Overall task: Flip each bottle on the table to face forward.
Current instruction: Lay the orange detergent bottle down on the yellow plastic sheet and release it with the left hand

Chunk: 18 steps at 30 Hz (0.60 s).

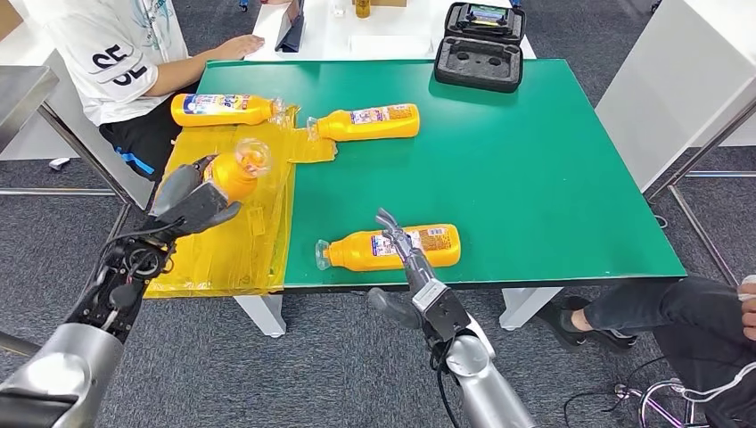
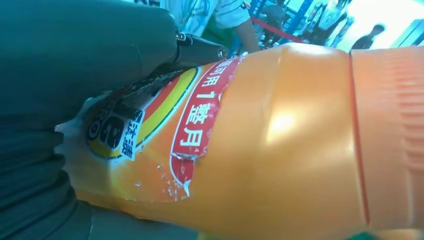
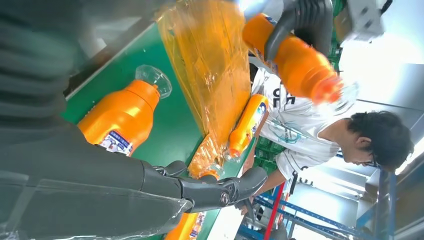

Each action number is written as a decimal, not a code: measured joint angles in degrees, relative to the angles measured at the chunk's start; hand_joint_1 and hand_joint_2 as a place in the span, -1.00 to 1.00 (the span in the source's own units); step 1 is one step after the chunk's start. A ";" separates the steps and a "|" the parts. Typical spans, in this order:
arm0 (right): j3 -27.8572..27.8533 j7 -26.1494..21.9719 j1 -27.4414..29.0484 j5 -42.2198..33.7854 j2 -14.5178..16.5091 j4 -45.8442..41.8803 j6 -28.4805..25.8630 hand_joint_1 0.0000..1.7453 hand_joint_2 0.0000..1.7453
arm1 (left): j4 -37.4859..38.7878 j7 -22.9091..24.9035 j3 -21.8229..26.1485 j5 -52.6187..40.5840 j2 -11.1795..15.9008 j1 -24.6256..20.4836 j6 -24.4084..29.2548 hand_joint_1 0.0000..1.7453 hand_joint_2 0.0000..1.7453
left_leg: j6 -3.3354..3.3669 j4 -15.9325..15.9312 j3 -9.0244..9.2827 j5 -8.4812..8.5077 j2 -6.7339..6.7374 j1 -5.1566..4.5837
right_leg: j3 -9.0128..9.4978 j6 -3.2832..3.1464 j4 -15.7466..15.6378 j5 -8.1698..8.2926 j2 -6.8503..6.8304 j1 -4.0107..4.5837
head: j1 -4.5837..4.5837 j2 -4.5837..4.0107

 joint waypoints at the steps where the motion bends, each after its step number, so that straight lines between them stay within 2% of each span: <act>1: 0.02 -0.02 0.04 0.17 0.01 0.00 0.04 -1.00 1.00 | 1.23 0.48 -0.70 -1.14 0.30 -0.93 -0.37 1.00 1.00 | 0.00 0.00 0.00 0.00 0.00 0.00 | 0.00 0.00 0.00 0.00 0.00 0.00 | -0.01 0.00; 11: 0.03 0.35 -0.42 1.18 0.01 0.24 0.69 -1.00 1.00 | 10.07 1.77 -5.11 -5.03 1.61 -6.78 -6.25 1.00 1.00 | 0.00 0.00 -0.01 0.00 -0.01 0.00 | 0.00 0.00 0.01 0.00 0.00 -0.01 | 0.01 0.00; 18: 0.03 0.39 -1.10 1.38 0.03 1.03 1.24 -1.00 1.00 | 13.23 2.52 -7.76 -7.58 1.59 -8.72 -7.57 1.00 1.00 | 0.00 0.00 -0.01 0.00 -0.01 0.00 | 0.00 0.00 0.01 0.00 0.00 -0.01 | 0.00 0.00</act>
